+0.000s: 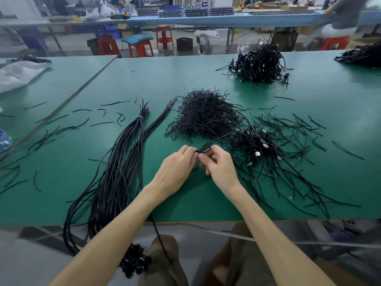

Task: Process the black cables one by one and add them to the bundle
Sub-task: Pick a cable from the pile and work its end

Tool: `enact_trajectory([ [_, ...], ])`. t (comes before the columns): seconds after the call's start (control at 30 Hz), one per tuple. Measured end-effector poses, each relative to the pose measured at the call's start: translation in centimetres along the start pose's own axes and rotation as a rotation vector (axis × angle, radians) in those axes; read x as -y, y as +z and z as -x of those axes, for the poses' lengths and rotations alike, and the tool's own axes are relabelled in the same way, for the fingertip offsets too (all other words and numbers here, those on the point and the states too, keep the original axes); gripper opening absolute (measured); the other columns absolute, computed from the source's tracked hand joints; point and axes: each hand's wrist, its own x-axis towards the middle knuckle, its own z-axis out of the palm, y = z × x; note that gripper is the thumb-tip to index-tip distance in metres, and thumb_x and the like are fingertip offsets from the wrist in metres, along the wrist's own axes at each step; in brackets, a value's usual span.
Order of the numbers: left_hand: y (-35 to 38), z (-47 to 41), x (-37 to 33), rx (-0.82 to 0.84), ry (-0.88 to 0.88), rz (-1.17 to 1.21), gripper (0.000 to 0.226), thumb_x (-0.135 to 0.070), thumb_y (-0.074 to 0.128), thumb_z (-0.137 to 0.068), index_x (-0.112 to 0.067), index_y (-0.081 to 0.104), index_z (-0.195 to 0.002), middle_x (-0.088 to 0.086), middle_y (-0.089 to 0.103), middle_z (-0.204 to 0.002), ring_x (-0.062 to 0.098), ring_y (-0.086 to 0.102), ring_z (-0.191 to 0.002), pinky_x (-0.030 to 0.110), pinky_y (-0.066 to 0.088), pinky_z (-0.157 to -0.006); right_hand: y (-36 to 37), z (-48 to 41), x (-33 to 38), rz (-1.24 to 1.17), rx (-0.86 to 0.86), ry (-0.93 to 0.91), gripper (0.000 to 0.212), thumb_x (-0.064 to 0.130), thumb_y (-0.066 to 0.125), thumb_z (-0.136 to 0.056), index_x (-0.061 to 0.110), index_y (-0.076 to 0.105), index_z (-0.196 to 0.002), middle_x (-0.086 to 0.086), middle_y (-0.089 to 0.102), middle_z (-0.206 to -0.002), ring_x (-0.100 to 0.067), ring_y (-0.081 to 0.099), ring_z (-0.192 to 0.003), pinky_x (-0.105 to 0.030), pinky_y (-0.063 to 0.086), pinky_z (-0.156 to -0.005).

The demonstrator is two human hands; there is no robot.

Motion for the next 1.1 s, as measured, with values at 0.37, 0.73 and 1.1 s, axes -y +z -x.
enact_trajectory([
  [0.37,-0.4,-0.5,0.6,0.083,-0.231,0.457,0.02,-0.032,0.049,-0.108,-0.017,0.06,-0.115,0.005,0.062,-0.067,0.016,0.048,-0.057,0.032,0.039,-0.057,0.5,0.2,-0.3,0.085,-0.012,-0.046,0.025,0.005,0.062,-0.097,0.016,0.051,-0.078,-0.003,0.062,-0.069,-0.014,0.05,-0.056,-0.039,0.046,-0.059],
  [0.73,-3.6,-1.1,0.5,0.249,-0.126,0.598,0.046,0.004,0.069,-0.09,-0.024,0.065,-0.126,-0.002,0.072,-0.094,0.016,0.068,-0.081,0.02,0.048,-0.075,0.3,0.5,0.1,0.089,-0.073,-0.145,0.033,-0.015,0.049,-0.089,0.013,0.041,-0.075,0.006,0.045,-0.063,-0.014,0.031,-0.059,-0.03,0.028,-0.054],
  [1.1,-4.9,-2.7,-1.2,0.215,0.094,-0.034,0.043,-0.053,0.047,-0.101,-0.018,0.067,-0.114,-0.013,0.062,-0.101,0.014,0.057,-0.103,0.033,0.044,-0.089,0.4,1.3,0.6,0.148,-0.134,-0.247,0.038,-0.017,0.05,-0.089,0.02,0.06,-0.091,0.017,0.061,-0.071,-0.008,0.058,-0.068,-0.022,0.047,-0.064],
])
